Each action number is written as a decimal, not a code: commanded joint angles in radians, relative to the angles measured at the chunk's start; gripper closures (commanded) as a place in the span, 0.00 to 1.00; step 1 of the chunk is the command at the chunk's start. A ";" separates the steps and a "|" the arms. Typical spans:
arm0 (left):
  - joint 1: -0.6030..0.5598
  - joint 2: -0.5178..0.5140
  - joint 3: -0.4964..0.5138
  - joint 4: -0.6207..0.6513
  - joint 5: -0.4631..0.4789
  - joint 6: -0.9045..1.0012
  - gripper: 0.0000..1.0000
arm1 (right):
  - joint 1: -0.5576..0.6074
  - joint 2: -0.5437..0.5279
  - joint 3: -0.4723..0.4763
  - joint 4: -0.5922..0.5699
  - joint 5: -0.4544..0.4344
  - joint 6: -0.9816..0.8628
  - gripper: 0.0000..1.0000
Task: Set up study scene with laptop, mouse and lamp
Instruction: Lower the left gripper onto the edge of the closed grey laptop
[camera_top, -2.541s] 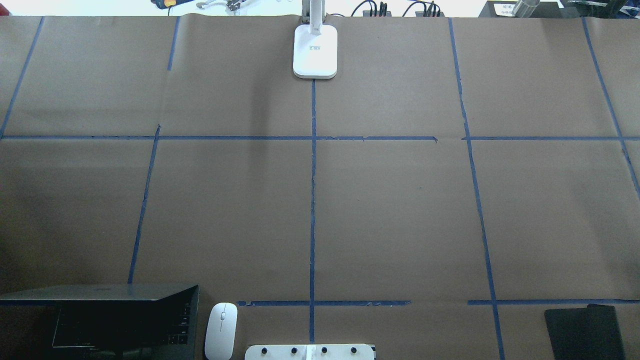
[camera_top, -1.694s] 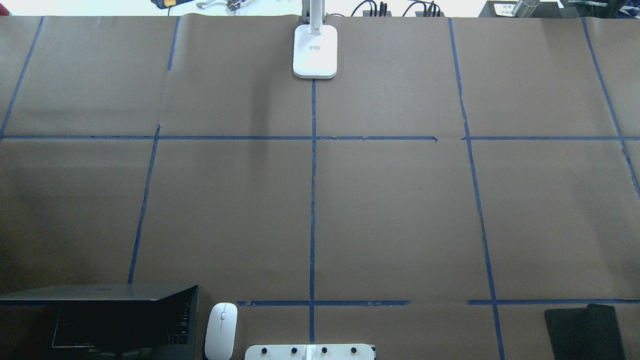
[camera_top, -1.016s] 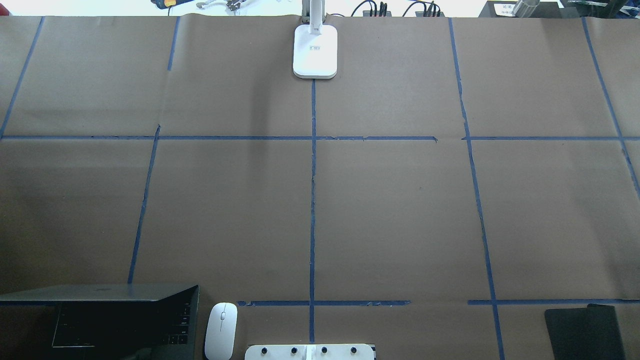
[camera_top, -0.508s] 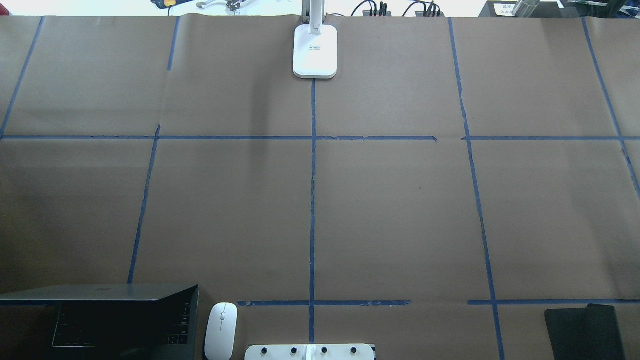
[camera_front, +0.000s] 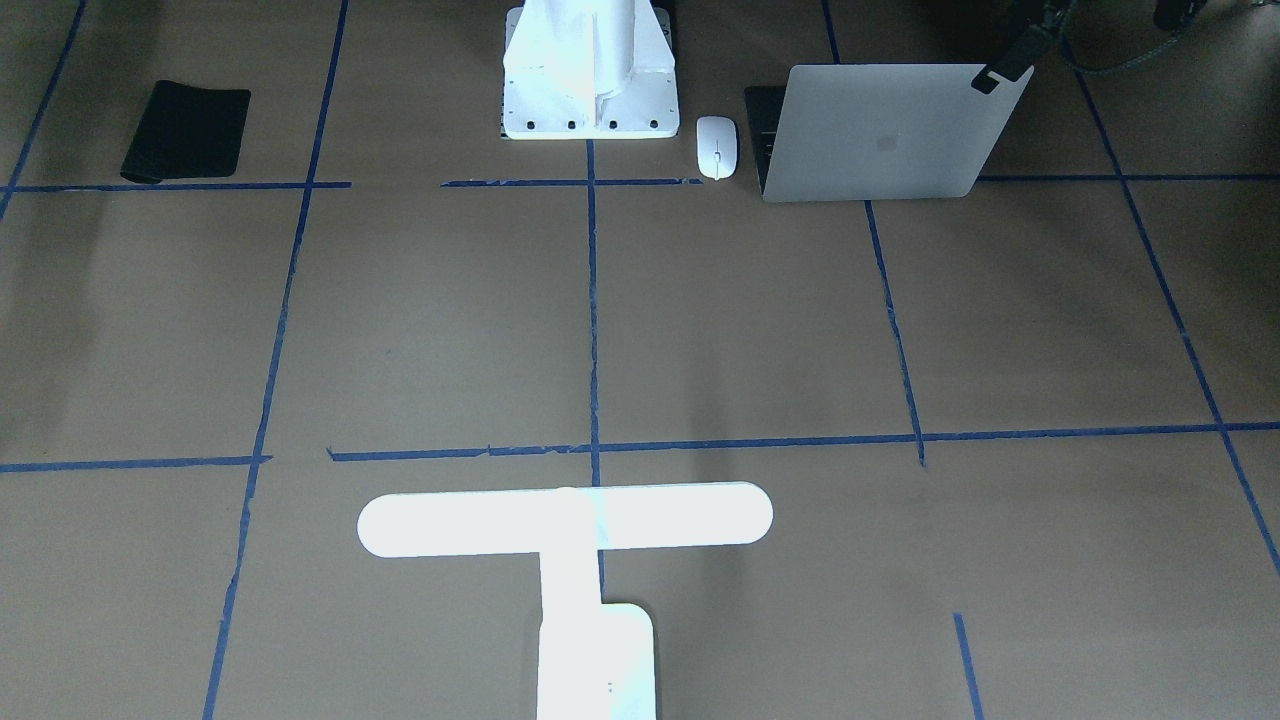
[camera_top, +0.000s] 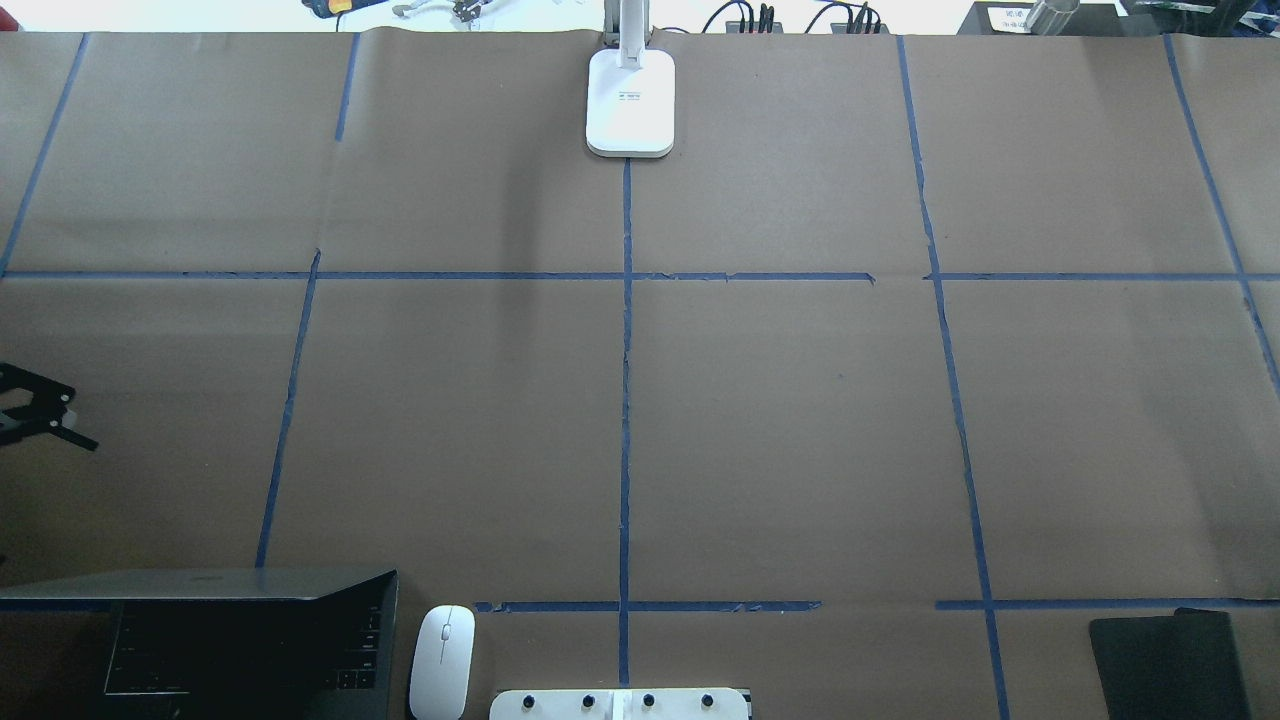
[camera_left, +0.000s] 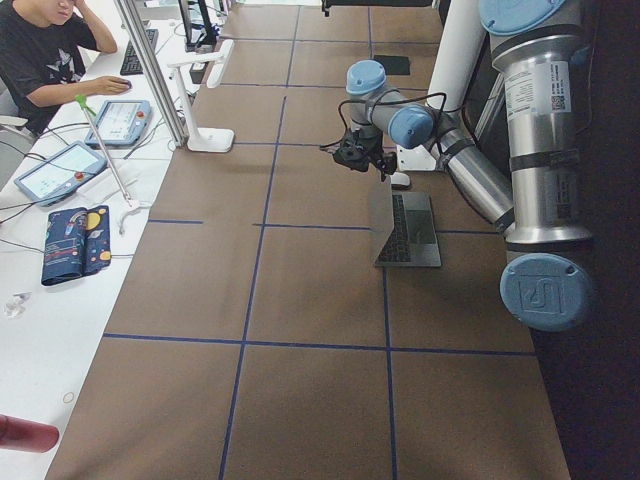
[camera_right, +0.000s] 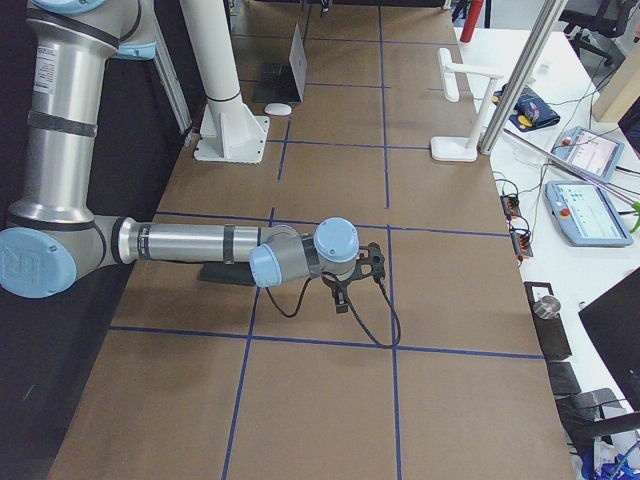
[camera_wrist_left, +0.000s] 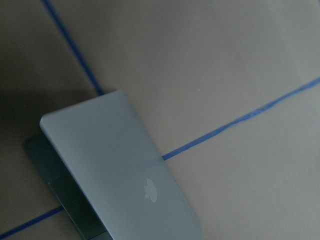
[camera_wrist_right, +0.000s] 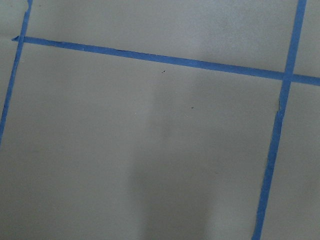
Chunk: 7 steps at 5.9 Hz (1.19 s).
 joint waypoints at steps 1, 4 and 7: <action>0.184 0.003 -0.035 0.002 0.198 -0.264 0.00 | -0.007 0.000 -0.001 0.003 -0.002 0.012 0.00; 0.295 0.009 -0.018 0.011 0.242 -0.414 0.00 | -0.018 0.000 -0.007 0.008 -0.008 0.042 0.00; 0.387 0.014 -0.006 0.016 0.300 -0.479 0.02 | -0.027 0.000 -0.007 0.041 -0.007 0.029 0.00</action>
